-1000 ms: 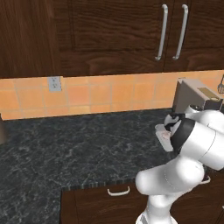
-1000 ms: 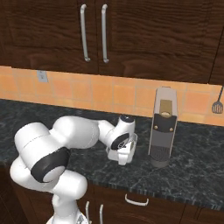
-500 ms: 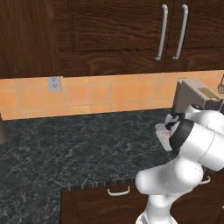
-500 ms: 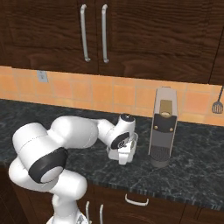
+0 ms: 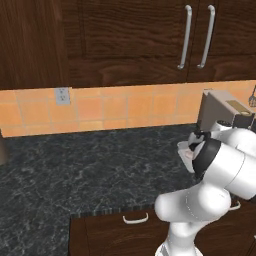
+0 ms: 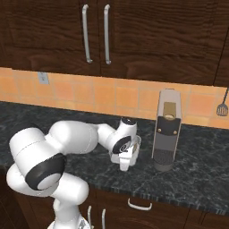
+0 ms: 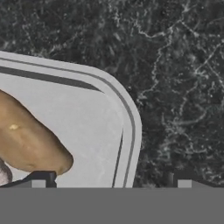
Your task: Take the meat container that has the chicken drumstick and place it on the second highest rack of the freezer. Then take the vegetable container that has the garlic and sweet potato and place it on the highest rack of the freezer.
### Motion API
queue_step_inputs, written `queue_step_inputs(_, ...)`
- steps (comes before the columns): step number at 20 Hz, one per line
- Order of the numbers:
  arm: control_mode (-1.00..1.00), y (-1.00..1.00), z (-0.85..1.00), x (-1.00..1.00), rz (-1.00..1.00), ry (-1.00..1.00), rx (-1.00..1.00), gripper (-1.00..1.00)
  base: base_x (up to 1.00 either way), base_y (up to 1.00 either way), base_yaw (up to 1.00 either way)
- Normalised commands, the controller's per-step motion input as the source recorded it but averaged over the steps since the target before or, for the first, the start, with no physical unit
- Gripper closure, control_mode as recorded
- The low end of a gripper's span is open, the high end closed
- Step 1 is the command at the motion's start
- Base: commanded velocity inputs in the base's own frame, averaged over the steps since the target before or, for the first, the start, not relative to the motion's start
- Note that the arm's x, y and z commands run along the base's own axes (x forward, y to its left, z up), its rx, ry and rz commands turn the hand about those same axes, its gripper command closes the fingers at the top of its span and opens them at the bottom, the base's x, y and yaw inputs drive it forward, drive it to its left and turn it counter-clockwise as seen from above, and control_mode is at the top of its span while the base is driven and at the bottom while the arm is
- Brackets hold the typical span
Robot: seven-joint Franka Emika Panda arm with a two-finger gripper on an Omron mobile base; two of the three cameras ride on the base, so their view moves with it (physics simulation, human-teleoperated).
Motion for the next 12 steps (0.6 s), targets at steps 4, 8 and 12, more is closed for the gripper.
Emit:
queue_step_inputs(4,-1.00,0.00,-0.15,-0.23,0.03,0.04,0.00,-1.00,0.00,0.00,0.00)
queue_step_inputs(8,-1.00,0.00,-0.48,-0.32,0.04,0.02,0.00,-1.00,0.00,0.00,0.00)
queue_step_inputs(12,-1.00,0.05,-0.46,-0.12,0.07,0.00,0.00,-1.00,0.00,0.00,0.00)
